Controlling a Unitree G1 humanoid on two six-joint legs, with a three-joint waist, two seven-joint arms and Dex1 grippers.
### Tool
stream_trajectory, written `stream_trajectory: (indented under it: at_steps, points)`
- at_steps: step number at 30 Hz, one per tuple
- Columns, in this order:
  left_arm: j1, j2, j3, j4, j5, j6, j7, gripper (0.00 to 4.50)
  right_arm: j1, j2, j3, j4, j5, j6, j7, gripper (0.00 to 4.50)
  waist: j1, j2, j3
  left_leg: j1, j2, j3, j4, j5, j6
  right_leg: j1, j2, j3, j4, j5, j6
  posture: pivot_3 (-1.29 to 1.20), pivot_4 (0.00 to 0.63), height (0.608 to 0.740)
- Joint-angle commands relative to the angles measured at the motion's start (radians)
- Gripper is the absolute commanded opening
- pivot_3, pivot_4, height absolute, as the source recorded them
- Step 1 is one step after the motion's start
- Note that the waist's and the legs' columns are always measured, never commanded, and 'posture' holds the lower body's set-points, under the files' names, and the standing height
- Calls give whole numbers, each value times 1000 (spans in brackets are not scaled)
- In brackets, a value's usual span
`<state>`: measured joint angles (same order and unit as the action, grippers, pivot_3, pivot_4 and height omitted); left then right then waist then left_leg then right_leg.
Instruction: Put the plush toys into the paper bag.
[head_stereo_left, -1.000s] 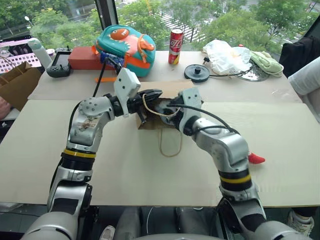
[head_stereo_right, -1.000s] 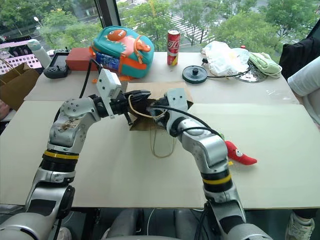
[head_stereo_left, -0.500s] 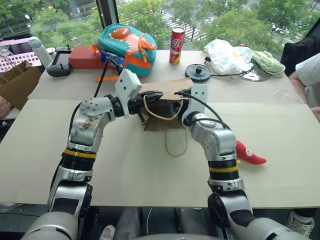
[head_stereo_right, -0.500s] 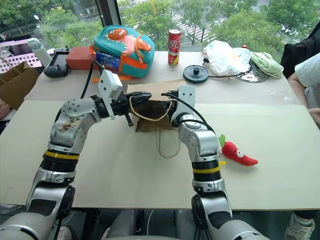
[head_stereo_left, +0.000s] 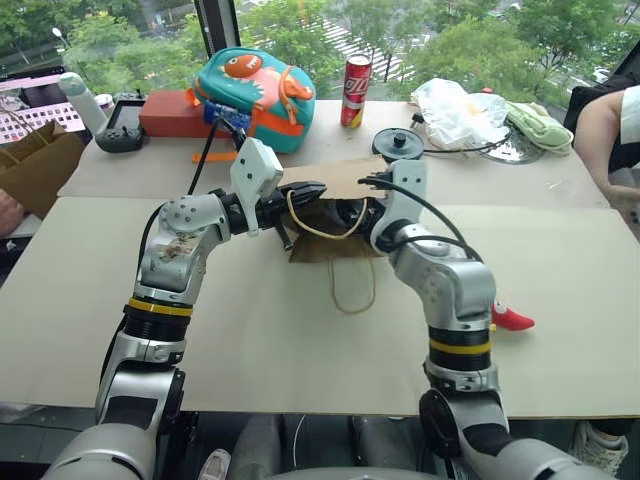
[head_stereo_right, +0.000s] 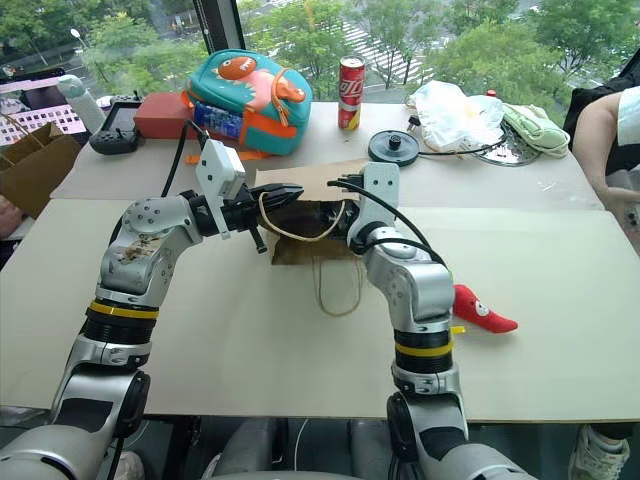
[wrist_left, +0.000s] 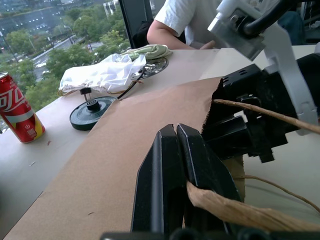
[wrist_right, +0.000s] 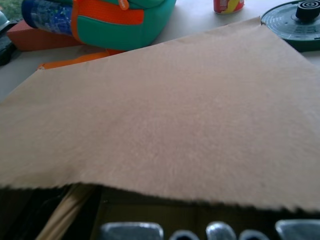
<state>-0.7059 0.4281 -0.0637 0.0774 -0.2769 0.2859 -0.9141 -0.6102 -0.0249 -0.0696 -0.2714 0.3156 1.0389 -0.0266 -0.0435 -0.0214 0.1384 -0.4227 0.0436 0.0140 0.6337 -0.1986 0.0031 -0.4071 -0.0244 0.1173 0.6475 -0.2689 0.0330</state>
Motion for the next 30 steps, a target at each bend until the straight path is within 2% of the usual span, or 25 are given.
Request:
stream_trajectory:
  at_steps: [1,8,11,13,17,20,24,30]
  points:
    - [-26,3,8,-23,-5,-12,6,0,38,-78,-21,-166,70,104,75,4468,1,0,0,0,0,0,0,0,0,0,0,0,0,0,0,0,150,733]
    - [-23,2,8,-23,-6,-12,7,0,151,-305,-123,-384,214,230,251,4468,0,0,0,0,0,0,0,0,0,0,0,0,-3,0,0,0,150,733]
    - [-22,0,7,-22,-6,-13,7,0,233,-454,-194,-448,267,258,350,4468,0,0,0,1,0,0,0,0,0,1,0,0,-4,0,0,0,150,733]
    - [-20,0,7,-23,-7,-13,7,0,272,-519,-217,-465,285,257,386,4468,1,0,0,1,-1,0,0,0,0,1,0,1,-5,0,1,0,150,733]
    - [-20,0,6,-21,-7,-15,4,0,444,-717,-264,-458,249,272,444,4468,2,0,0,1,-1,-1,1,0,0,3,0,1,-6,-1,1,0,150,733]
    - [-20,1,6,-20,-7,-15,4,0,535,-788,-293,-444,229,259,459,4468,3,0,0,1,-1,-1,1,0,0,3,0,1,-6,-1,1,0,150,733]
    - [-19,2,7,-22,-7,-13,3,0,605,-864,-265,-408,174,237,449,4468,-1,0,0,2,-1,0,2,0,0,3,0,2,-5,-1,2,0,150,733]
    - [-19,3,6,-25,-8,-11,4,0,583,-846,-201,-337,118,227,405,4468,1,0,0,2,-2,0,3,0,0,4,0,3,-4,-2,4,0,150,733]
